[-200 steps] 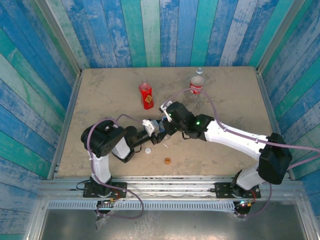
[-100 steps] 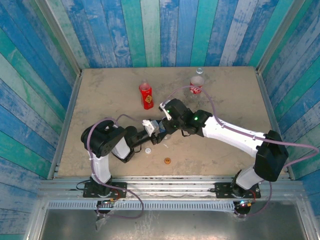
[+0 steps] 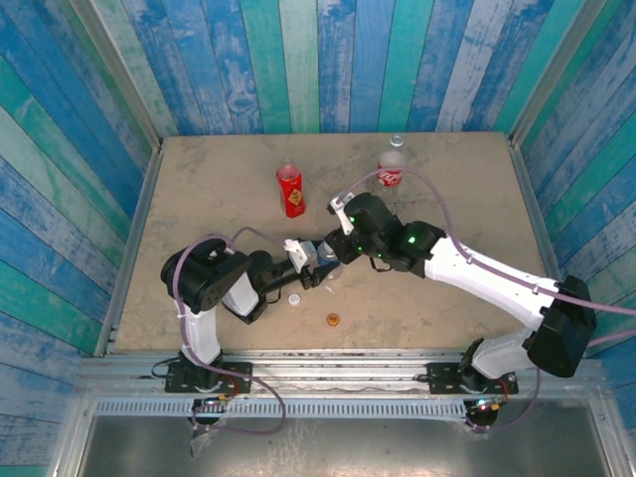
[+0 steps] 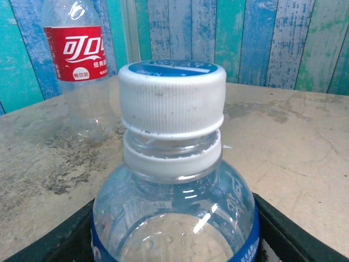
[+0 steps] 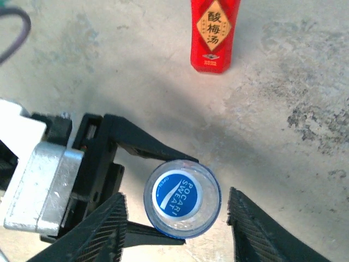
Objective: Screw on the bottle caps
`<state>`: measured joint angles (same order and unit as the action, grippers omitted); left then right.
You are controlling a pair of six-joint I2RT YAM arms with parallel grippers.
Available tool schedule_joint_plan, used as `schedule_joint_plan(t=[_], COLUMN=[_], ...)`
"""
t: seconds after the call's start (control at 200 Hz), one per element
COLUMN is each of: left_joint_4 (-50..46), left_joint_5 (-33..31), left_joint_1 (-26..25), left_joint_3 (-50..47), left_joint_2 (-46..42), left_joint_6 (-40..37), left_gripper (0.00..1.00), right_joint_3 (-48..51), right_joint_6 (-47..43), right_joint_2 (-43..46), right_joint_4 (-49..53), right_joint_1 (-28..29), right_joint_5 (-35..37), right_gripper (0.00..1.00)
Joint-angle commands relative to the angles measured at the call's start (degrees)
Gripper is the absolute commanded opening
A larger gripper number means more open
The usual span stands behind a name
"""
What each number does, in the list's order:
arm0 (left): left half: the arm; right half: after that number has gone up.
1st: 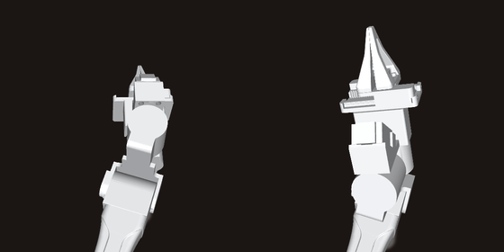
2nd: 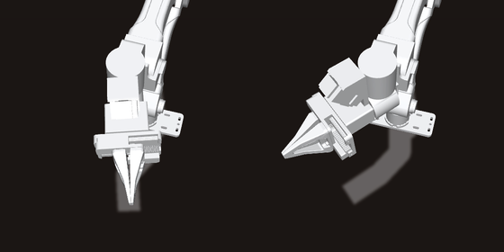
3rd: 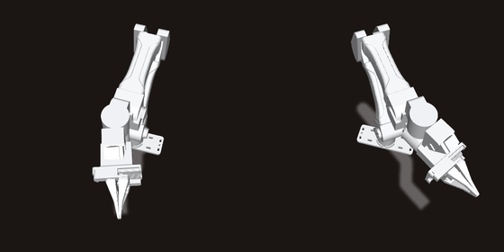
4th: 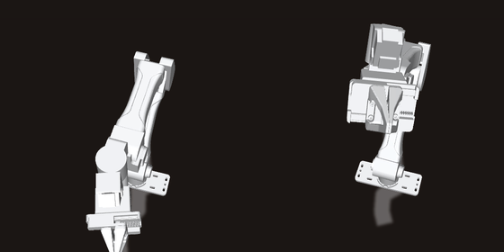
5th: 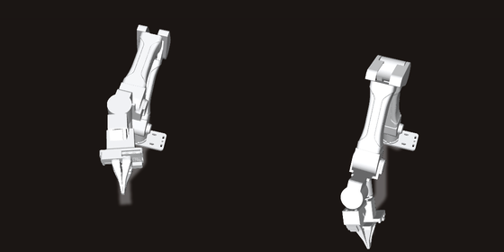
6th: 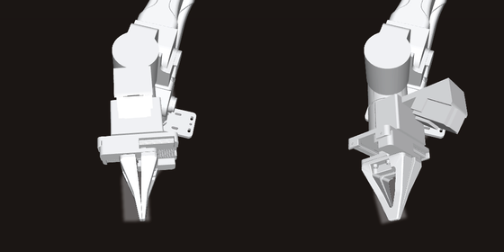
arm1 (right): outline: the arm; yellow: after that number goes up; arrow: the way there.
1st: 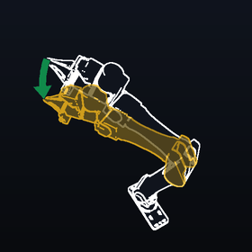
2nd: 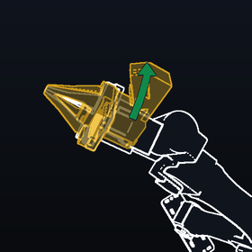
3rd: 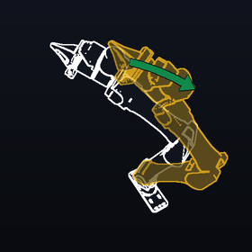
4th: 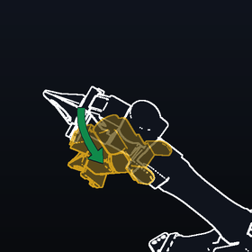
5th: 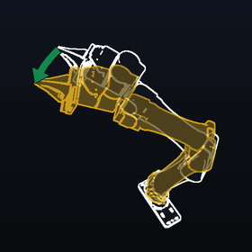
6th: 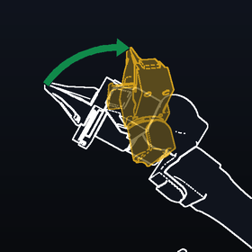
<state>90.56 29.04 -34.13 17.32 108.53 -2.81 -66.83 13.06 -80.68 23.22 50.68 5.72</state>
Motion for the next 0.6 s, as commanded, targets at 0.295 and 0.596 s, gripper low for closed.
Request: schedule_joint_plan(t=[0.295, 0.596], left_joint_4=[3.6, 3.4], left_joint_5=[4.0, 3.6], left_joint_1=[-0.3, -0.3], left_joint_3=[-0.1, 0.0], left_joint_2=[0.2, 0.2], left_joint_6=[0.8, 1.0], left_gripper=[0.49, 0.49], right_joint_3=[1.9, 4.5], right_joint_6=[1.6, 2.1], right_joint_2=[-3.3, -3.8], right_joint_4=[-1.2, -0.9], right_joint_1=[-5.2, -5.9], right_joint_5=[-11.6, -14.2], right_gripper=[0.34, 0.24])
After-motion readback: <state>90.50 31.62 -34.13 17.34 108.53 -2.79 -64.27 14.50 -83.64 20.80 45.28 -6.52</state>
